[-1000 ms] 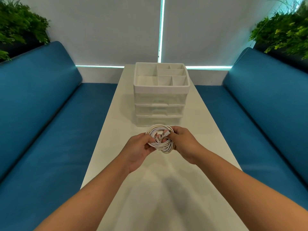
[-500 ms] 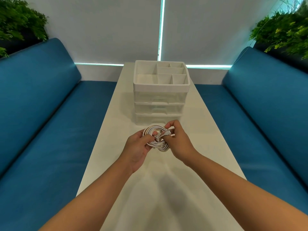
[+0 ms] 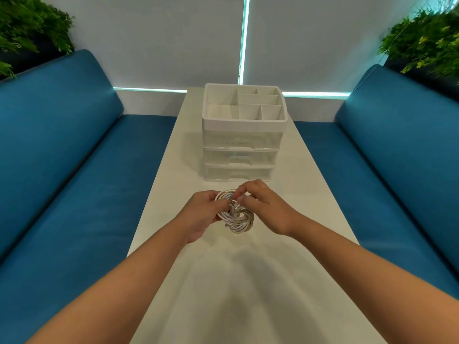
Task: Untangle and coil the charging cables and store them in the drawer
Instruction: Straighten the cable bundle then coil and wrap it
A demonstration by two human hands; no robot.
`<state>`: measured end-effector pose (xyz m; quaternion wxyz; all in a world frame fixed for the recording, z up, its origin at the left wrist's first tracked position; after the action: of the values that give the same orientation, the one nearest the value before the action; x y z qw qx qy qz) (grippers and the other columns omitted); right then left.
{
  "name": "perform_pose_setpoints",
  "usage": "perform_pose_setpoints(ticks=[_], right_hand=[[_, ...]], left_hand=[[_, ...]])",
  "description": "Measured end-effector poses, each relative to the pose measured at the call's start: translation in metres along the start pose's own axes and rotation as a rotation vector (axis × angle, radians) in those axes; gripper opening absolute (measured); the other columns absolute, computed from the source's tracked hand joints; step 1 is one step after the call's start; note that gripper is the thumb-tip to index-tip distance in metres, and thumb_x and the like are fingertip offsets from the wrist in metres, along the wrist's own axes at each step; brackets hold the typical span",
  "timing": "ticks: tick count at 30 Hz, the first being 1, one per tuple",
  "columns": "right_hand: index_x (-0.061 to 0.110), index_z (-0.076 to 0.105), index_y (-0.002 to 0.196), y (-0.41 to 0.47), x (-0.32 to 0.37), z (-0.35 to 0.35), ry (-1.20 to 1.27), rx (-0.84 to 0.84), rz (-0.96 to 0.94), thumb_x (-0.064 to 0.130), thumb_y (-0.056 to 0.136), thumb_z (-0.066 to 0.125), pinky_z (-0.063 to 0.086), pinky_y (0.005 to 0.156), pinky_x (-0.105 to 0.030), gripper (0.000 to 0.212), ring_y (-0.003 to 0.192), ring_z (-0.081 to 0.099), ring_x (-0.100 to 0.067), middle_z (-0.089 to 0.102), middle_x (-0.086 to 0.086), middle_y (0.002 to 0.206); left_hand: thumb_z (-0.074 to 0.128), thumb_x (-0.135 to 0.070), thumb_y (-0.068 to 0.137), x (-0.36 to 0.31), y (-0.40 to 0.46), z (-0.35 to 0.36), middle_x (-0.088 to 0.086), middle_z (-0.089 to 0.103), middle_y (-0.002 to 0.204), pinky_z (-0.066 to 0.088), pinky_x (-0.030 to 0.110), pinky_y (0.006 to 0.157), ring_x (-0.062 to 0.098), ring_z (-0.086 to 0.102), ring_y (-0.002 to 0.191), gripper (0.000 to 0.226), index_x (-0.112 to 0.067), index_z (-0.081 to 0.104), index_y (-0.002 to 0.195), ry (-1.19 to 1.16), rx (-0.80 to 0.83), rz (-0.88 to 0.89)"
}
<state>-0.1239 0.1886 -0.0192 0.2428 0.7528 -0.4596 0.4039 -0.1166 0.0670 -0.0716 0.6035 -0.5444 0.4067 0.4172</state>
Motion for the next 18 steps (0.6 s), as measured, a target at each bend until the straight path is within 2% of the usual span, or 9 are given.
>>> perform_pose_setpoints(ticks=[2, 5, 8, 11, 14, 18], right_hand=[[0.026, 0.061, 0.097, 0.002, -0.004, 0.006, -0.027, 0.06, 0.034, 0.04, 0.089, 0.062, 0.039, 0.081, -0.013, 0.016, 0.104, 0.048, -0.001, 0.047, 0.004, 0.116], [0.026, 0.058, 0.093, 0.005, -0.008, 0.01, 0.01, 0.084, 0.046, 0.043, 0.085, 0.067, 0.045, 0.079, -0.018, 0.021, 0.101, 0.054, -0.011, 0.054, -0.003, 0.112], [0.017, 0.057, 0.092, 0.004, -0.012, 0.012, 0.26, 0.091, 0.11, 0.032, 0.086, 0.07, 0.055, 0.069, -0.031, 0.02, 0.083, 0.065, -0.016, 0.064, -0.005, 0.101], [0.011, 0.059, 0.092, 0.004, -0.012, 0.009, 0.4, 0.061, 0.11, 0.02, 0.087, 0.07, 0.057, 0.072, -0.038, 0.015, 0.081, 0.067, -0.018, 0.065, -0.008, 0.097], [0.009, 0.062, 0.089, 0.004, -0.016, 0.004, 0.431, 0.004, 0.097, 0.013, 0.084, 0.073, 0.055, 0.068, -0.034, 0.013, 0.077, 0.066, -0.017, 0.065, -0.01, 0.092], [0.005, 0.065, 0.089, 0.002, -0.026, 0.001, 0.451, -0.054, 0.077, 0.008, 0.082, 0.074, 0.055, 0.067, -0.031, 0.011, 0.075, 0.067, -0.018, 0.068, -0.011, 0.09]], left_hand=[[0.061, 0.0, 0.088, -0.001, -0.001, 0.003, 0.014, 0.072, 0.098, 0.058, 0.025, 0.078, 0.021, 0.069, 0.087, 0.018, -0.004, 0.068, 0.104, 0.015, 0.032, -0.004], [0.061, 0.001, 0.088, -0.006, -0.003, 0.006, 0.013, 0.073, 0.102, 0.057, 0.026, 0.079, 0.02, 0.07, 0.09, 0.02, -0.006, 0.068, 0.105, 0.006, 0.083, 0.012], [0.059, 0.006, 0.086, -0.008, -0.005, 0.006, 0.013, 0.073, 0.099, 0.058, 0.027, 0.08, 0.02, 0.07, 0.089, 0.023, -0.004, 0.068, 0.105, -0.066, 0.101, 0.026], [0.052, 0.012, 0.086, -0.005, -0.005, 0.009, 0.014, 0.071, 0.096, 0.056, 0.029, 0.081, 0.021, 0.068, 0.086, 0.026, -0.001, 0.067, 0.104, -0.199, 0.121, 0.034], [0.053, 0.013, 0.086, 0.003, -0.002, 0.008, 0.017, 0.07, 0.101, 0.054, 0.03, 0.085, 0.023, 0.068, 0.09, 0.031, 0.003, 0.064, 0.112, -0.232, 0.076, 0.037], [0.064, 0.007, 0.083, 0.008, -0.001, 0.005, 0.013, 0.071, 0.103, 0.055, 0.028, 0.084, 0.02, 0.068, 0.092, 0.029, -0.007, 0.063, 0.109, -0.086, -0.019, 0.059]])
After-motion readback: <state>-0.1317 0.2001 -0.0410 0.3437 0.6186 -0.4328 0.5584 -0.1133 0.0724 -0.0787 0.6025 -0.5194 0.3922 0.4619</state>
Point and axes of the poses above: each hand's wrist, its own y-axis towards the middle knuckle, its own z-axis out of the palm, x = y × z, the point moved 10 cm from there along y, towards the middle knuckle
